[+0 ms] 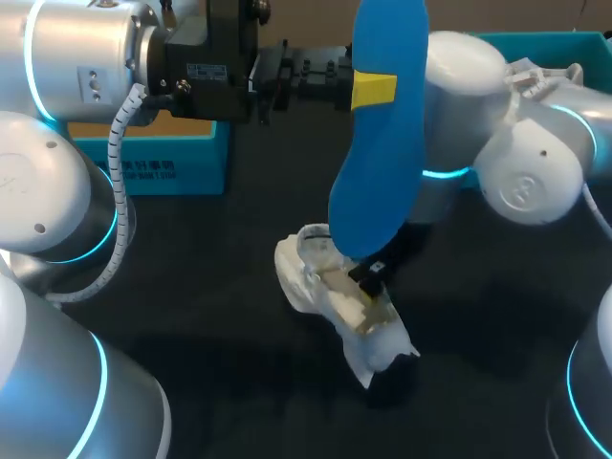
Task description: Take the shoe out of the shoebox, open the shoe tongue, remove and reinsert the insole, then place the shoe into the shoebox
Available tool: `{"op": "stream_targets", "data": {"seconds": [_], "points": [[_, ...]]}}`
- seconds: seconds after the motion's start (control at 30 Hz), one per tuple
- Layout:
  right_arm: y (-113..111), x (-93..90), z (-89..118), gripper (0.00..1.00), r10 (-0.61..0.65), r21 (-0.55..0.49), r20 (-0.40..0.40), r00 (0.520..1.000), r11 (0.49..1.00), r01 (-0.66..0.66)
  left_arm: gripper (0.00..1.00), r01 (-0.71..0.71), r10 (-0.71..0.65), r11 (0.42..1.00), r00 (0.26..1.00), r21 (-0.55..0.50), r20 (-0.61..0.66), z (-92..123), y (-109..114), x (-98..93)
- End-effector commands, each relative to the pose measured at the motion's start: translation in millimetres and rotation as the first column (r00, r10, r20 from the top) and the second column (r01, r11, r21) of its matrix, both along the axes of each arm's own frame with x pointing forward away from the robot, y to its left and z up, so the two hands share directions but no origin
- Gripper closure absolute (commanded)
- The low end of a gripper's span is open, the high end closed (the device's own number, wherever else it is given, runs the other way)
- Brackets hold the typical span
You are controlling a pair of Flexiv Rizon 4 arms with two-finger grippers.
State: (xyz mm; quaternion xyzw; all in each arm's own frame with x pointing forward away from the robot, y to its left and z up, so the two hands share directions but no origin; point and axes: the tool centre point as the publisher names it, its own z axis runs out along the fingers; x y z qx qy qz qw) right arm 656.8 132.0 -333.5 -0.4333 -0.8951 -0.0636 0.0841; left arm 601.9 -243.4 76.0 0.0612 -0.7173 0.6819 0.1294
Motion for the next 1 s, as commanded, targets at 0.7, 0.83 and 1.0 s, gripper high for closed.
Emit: {"op": "stream_targets", "data": {"seconds": [0.7,0.83,1.0], "points": [[-2.9,-7.0,-5.3,1.00,-0.460,0.246,-0.019,0.888,0.859,0.450,1.00,0.001,-0.001,1.000,1.000,-0.001,0.000,-0.3,0.2,0.0],[-3.9,-7.5,-5.7,1.00,-0.478,0.266,-0.020,0.878,0.844,0.465,1.00,0.001,-0.001,1.000,1.000,-0.001,0.000,-0.3,0.2,0.0],[0.8,-5.2,-12.2,1.00,-0.483,0.278,-0.031,0.875,0.837,0.471,1.00,0.001,-0.001,1.000,1.000,-0.001,0.000,-0.3,0.2,0.0]]}}
